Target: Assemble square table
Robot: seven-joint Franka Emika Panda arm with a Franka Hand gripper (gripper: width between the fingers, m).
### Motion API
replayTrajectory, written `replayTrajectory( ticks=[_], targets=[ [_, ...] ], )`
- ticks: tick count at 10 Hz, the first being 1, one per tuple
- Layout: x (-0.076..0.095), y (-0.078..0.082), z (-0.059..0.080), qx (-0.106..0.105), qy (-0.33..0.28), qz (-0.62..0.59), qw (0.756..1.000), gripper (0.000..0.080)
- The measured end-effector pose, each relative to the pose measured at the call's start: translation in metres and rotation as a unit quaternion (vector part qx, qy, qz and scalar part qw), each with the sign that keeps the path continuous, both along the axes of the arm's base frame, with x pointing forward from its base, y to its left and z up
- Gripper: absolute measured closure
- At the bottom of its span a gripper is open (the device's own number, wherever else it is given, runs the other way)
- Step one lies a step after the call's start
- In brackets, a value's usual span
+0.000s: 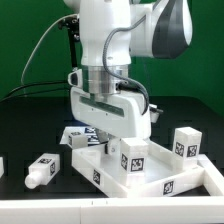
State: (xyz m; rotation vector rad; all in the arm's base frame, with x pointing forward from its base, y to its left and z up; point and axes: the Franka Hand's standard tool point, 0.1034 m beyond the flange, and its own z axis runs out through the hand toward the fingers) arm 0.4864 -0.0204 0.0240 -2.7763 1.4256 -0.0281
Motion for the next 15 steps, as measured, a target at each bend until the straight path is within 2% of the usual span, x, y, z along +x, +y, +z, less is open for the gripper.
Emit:
replayTrajectory(
  ticks=[2, 4, 5, 6, 9, 10, 11, 12, 15],
  targets=[
    [0.001, -0.008, 0.000, -0.003, 0.001, 0.060, 0.998, 0.0744],
    [0.028, -0.034, 0.012, 0.008, 0.002, 0.211, 0.977, 0.0744],
    [0.038, -0.033, 0.017, -0.007, -0.005, 0.254, 0.967, 0.0744],
    [0.031, -0.024, 0.014, -0.022, -0.007, 0.289, 0.957, 0.0744],
    [0.029, -0.029, 0.013, -0.024, 0.003, 0.375, 0.927, 0.0744],
    [0.042, -0.032, 0.021, -0.019, 0.013, 0.467, 0.884, 0.0744],
    [0.052, -0.038, 0.025, -0.025, 0.006, 0.499, 0.866, 0.0744],
    [0.047, -0.038, 0.020, -0.027, 0.009, 0.506, 0.862, 0.0744],
    [0.046, -0.040, 0.020, -0.032, 0.018, 0.599, 0.800, 0.0744]
  ],
)
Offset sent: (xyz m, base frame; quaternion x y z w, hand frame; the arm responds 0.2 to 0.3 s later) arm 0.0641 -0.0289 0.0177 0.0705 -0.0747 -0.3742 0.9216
